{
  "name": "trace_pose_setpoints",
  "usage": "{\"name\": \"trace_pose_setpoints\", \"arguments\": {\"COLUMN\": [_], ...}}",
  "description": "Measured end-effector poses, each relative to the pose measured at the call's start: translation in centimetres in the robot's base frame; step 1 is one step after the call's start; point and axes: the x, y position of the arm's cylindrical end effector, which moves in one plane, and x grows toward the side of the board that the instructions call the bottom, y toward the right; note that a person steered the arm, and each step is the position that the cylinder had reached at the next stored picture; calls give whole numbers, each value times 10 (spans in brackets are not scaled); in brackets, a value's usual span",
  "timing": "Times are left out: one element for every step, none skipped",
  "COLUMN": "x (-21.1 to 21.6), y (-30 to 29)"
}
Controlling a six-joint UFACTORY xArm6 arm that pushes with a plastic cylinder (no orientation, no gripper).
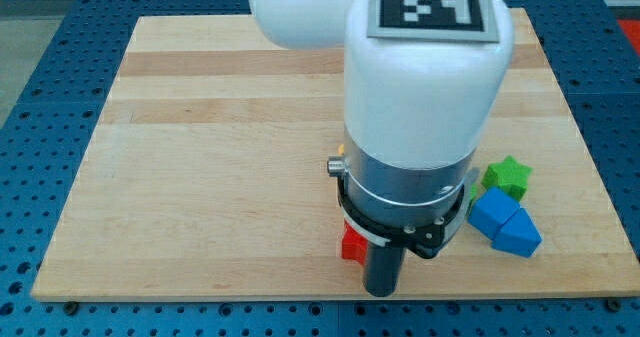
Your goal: Push the blue triangle into the green star
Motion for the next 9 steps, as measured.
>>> {"name": "trace_pose_setpoints", "arguments": {"x": [0,0,0,0,-1,-10,-15,-25,-38], "y": [19,54,89,121,149,156,156,156,156]}}
